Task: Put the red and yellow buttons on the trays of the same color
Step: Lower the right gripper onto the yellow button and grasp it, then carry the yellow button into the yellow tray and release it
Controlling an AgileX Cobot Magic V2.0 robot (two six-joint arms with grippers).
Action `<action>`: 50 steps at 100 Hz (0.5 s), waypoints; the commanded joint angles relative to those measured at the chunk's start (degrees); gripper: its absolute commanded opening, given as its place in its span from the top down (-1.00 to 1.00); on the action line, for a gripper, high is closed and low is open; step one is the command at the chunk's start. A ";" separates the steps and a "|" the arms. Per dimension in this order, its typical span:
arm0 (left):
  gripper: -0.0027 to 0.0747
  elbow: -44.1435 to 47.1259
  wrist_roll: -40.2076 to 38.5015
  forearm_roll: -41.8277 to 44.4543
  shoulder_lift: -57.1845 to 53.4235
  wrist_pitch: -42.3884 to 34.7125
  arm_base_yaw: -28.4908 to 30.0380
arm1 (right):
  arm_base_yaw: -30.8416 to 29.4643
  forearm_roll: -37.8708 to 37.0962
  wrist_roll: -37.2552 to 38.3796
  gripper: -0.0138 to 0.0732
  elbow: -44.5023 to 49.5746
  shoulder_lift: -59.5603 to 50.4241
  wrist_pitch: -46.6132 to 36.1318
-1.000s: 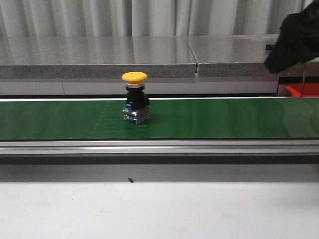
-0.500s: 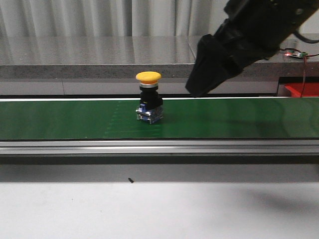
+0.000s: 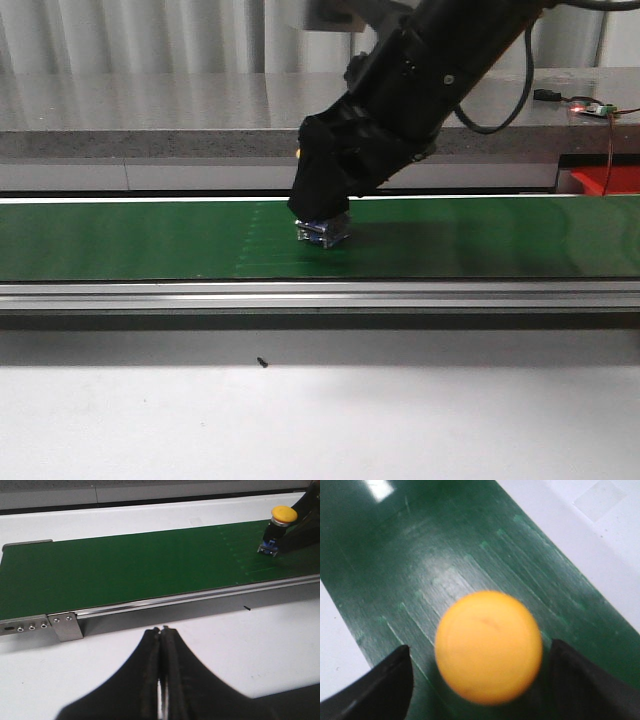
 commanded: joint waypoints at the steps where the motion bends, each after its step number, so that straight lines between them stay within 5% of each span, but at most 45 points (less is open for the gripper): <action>1: 0.98 -1.33 0.01 -1.09 0.53 -3.69 -0.50 | 0.22 2.58 -1.13 -0.39 -2.53 -1.55 -2.57; 13: 0.98 -1.33 0.01 -1.09 0.53 -3.69 -0.50 | 0.22 2.80 -1.47 -0.05 -2.65 -1.04 -3.91; 50: 0.98 -1.33 0.01 -1.09 0.53 -3.69 -0.50 | -1.49 4.22 -1.77 -0.02 -0.39 -2.84 -5.34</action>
